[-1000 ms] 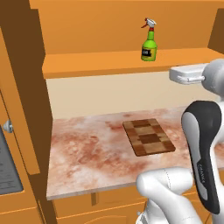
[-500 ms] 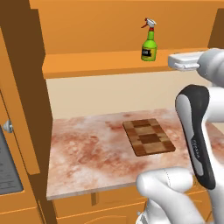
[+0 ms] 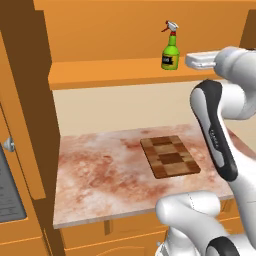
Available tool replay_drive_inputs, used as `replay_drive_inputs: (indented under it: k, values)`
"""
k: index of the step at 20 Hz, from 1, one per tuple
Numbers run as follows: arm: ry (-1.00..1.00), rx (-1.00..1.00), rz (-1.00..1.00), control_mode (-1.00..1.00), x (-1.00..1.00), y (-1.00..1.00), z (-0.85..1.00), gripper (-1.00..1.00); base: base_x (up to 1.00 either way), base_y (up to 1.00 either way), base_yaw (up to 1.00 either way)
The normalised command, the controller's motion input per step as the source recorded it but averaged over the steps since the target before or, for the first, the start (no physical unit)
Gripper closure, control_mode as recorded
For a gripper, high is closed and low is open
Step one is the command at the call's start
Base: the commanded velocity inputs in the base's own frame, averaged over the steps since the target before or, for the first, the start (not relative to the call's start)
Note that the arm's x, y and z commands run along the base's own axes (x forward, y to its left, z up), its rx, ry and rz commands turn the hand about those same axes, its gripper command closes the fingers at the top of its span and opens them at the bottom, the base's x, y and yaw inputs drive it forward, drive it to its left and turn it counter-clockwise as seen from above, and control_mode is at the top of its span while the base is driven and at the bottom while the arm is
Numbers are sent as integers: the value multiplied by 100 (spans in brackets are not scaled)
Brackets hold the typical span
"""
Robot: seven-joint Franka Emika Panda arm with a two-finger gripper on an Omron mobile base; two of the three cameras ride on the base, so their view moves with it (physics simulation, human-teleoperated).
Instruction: Grab the spray bottle from the cabinet, then place it next to the cutting board for sanitizing. Then grab the dish brush from the countertop next to the sink and place it next to the cutting board.
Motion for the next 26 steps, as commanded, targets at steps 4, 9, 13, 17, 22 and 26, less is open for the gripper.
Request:
replay_drive_inputs:
  k: [4,9,13,17,22,26]
  values:
    - [2,0,0,-100,66,0,0,-100,0,0,0]
    - [0,0,0,-100,67,0,0,-100,0,0,0]
    - [1,0,0,-100,71,0,0,-100,0,0,0]
    - [2,0,0,-100,62,0,0,-100,0,0,0]
    - [3,0,0,-100,56,0,0,-100,0,0,0]
    - [5,0,0,-100,65,0,0,-100,0,0,0]
